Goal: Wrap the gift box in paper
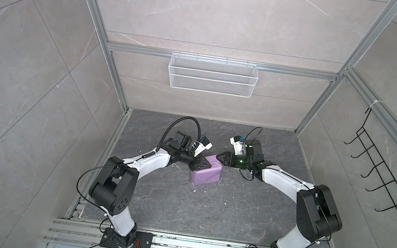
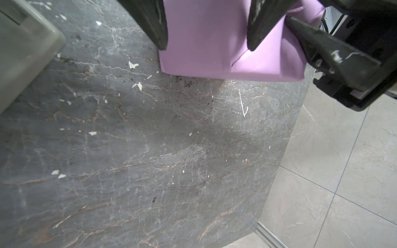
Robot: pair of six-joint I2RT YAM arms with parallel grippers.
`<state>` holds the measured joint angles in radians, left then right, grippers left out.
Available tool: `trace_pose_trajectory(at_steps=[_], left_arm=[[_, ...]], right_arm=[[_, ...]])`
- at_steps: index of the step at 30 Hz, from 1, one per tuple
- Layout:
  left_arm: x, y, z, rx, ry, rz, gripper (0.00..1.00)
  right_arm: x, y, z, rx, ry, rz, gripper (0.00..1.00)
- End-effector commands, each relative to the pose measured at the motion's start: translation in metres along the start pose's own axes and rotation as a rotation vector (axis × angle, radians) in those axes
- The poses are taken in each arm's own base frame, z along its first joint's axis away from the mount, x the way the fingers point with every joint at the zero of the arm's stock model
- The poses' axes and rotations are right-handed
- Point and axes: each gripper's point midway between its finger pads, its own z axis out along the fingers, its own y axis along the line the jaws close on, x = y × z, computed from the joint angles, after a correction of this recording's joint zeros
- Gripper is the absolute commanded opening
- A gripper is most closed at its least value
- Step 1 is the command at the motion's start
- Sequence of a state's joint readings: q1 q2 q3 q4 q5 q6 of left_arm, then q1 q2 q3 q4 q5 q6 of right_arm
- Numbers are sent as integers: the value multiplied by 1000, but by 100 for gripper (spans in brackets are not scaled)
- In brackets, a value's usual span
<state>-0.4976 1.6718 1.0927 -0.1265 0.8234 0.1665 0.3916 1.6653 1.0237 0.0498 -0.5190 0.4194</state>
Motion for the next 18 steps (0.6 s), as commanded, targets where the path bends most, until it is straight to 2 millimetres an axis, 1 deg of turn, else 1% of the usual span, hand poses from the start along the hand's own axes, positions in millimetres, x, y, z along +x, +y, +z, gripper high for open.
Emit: trace_pose_trajectory(at_steps=[1,3,6,11,14,18], left_arm=[[-2,-16,-5,40,-8,18,34],[-3,-17,-6,44,-12,24,36],[-4,-19,-6,52,-17,26,40],[-5,-19,-6,52,-22,29,45],[-4,-19,-7,52,-21,26,49],[-5,-21,-7,55,-25,33,52]], right_arm=[[-8,12,-14,-15,-44,17,62],[-12,18,-16,-26,-59,15,63],[-14,23,-13,-19,-57,9,65],[-12,21,3,11,-26,11,67],[-7,16,14,30,1,16,67],[-1,16,26,39,34,10,67]])
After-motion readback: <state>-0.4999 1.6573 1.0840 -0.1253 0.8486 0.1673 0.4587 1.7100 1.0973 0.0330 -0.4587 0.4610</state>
